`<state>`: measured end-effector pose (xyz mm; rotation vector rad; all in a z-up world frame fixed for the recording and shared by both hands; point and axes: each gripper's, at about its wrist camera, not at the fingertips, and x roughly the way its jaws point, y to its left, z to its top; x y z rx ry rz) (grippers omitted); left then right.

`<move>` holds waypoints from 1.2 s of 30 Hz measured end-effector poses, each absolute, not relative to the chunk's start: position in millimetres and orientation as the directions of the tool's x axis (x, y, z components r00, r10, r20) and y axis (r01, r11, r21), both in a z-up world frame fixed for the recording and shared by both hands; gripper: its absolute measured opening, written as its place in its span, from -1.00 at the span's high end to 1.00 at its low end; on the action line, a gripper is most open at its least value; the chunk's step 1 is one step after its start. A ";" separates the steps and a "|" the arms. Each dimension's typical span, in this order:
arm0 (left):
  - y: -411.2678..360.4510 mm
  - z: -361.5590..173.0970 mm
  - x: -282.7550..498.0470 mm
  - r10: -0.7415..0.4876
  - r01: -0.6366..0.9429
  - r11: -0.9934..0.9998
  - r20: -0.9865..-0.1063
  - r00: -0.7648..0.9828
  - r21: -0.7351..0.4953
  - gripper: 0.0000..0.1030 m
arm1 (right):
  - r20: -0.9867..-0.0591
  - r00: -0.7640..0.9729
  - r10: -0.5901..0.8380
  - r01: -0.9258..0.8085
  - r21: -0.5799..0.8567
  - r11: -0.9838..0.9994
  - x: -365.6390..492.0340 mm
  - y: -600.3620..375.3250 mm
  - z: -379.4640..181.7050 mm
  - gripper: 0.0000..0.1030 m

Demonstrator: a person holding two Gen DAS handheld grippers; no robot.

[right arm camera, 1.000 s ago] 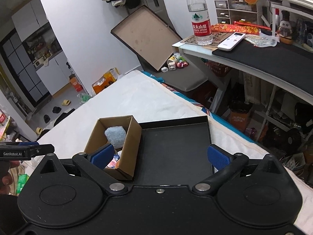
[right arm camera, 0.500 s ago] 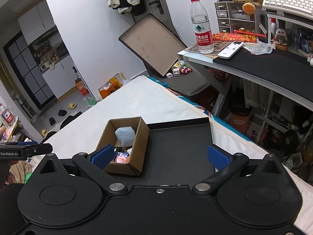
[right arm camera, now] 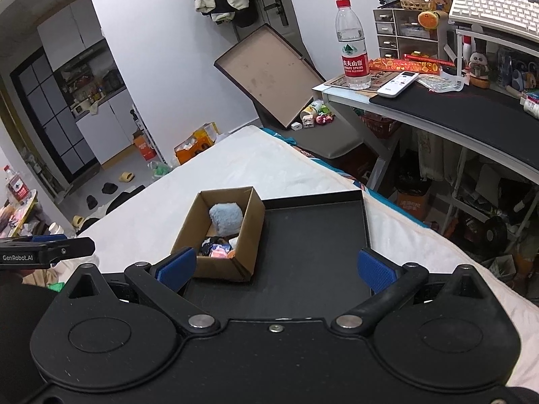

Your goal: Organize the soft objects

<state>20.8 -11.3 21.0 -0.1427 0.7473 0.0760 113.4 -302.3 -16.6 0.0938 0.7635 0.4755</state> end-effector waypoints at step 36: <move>-3.4 22.9 -31.6 -0.006 -0.091 0.989 -0.634 0.773 -0.120 -0.99 | -0.611 0.656 0.443 -0.376 0.245 0.894 49.9 -284.7 -10.4 -1.00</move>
